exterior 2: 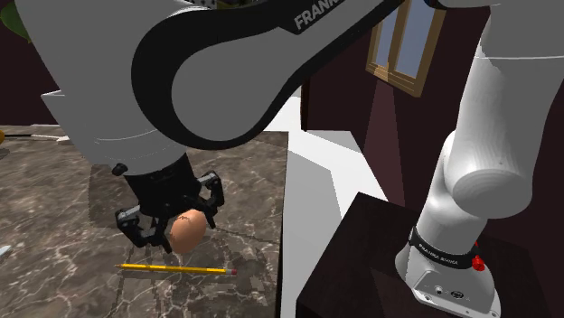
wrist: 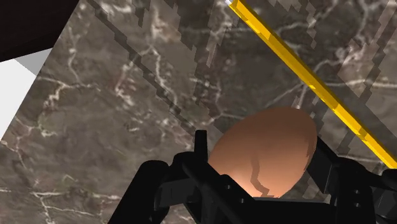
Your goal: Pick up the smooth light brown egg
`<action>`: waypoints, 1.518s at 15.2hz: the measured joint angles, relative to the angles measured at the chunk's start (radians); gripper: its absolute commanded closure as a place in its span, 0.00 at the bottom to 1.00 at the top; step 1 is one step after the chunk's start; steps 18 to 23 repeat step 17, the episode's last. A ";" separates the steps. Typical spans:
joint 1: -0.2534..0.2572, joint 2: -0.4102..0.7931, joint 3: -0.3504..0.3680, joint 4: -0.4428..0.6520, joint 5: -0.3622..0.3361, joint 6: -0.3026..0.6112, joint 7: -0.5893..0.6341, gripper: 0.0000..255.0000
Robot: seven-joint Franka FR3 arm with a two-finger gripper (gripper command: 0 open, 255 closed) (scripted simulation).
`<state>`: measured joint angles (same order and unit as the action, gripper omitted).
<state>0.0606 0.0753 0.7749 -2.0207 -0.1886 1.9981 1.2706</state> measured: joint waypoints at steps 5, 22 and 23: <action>-0.003 -0.018 0.000 0.022 0.016 -0.034 -0.015 1.00; -0.009 -0.064 -0.001 0.138 0.057 -0.179 -0.059 1.00; -0.009 -0.064 -0.001 0.138 0.057 -0.179 -0.059 1.00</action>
